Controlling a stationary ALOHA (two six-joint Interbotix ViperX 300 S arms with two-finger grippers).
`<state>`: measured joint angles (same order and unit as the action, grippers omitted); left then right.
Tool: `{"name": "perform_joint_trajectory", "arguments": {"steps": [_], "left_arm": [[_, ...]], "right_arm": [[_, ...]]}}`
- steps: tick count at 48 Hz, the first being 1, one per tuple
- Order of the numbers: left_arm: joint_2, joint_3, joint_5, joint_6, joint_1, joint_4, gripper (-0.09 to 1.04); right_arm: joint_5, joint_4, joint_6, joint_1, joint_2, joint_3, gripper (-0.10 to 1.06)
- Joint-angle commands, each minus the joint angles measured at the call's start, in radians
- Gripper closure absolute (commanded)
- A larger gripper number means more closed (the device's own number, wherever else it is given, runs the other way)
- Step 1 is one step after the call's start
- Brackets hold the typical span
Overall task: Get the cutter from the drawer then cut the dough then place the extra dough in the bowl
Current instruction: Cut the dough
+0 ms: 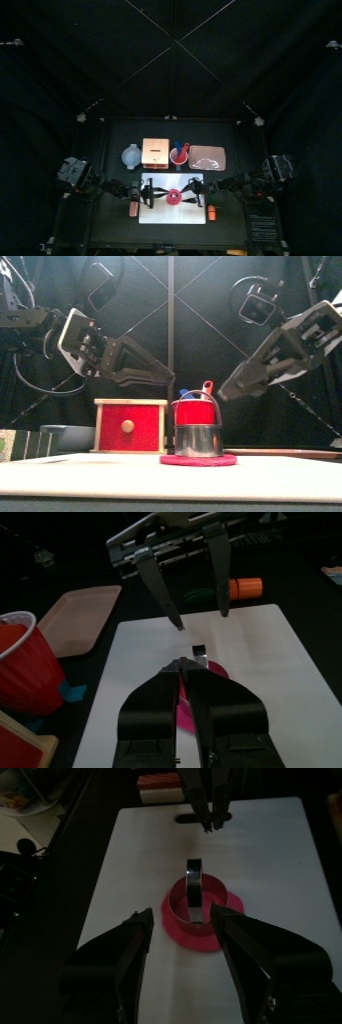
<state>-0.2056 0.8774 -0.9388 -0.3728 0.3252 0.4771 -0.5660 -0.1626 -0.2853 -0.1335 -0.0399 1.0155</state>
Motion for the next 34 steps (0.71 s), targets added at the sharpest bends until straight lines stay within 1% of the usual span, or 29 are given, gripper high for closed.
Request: {"name": "perform_joint_trajectory", "arguments": {"steps": [1,5,10,13,24,34], "left_arm": [[0.0,-0.025,-0.012,0.025,0.003,-0.014,0.36],[0.003,-0.021,-0.009,0.043,0.008,-0.017,0.28],[0.008,-0.017,-0.002,0.066,0.009,-0.018,0.21],[0.002,-0.018,0.005,0.078,0.009,-0.015,0.18],[-0.032,-0.034,0.008,0.092,0.009,-0.008,0.17],[-0.063,-0.057,0.008,0.092,0.009,0.0,0.18]], "right_arm": [[-0.067,0.029,0.002,-0.003,0.04,-0.02,0.13],[-0.087,0.057,0.005,-0.008,0.069,-0.034,0.13],[-0.089,0.069,0.009,-0.008,0.089,-0.046,0.13],[-0.087,0.072,0.025,-0.003,0.094,-0.055,0.13],[-0.087,0.115,0.092,-0.002,0.094,-0.069,0.13],[-0.087,0.127,0.097,-0.002,0.095,-0.066,0.13]]}}
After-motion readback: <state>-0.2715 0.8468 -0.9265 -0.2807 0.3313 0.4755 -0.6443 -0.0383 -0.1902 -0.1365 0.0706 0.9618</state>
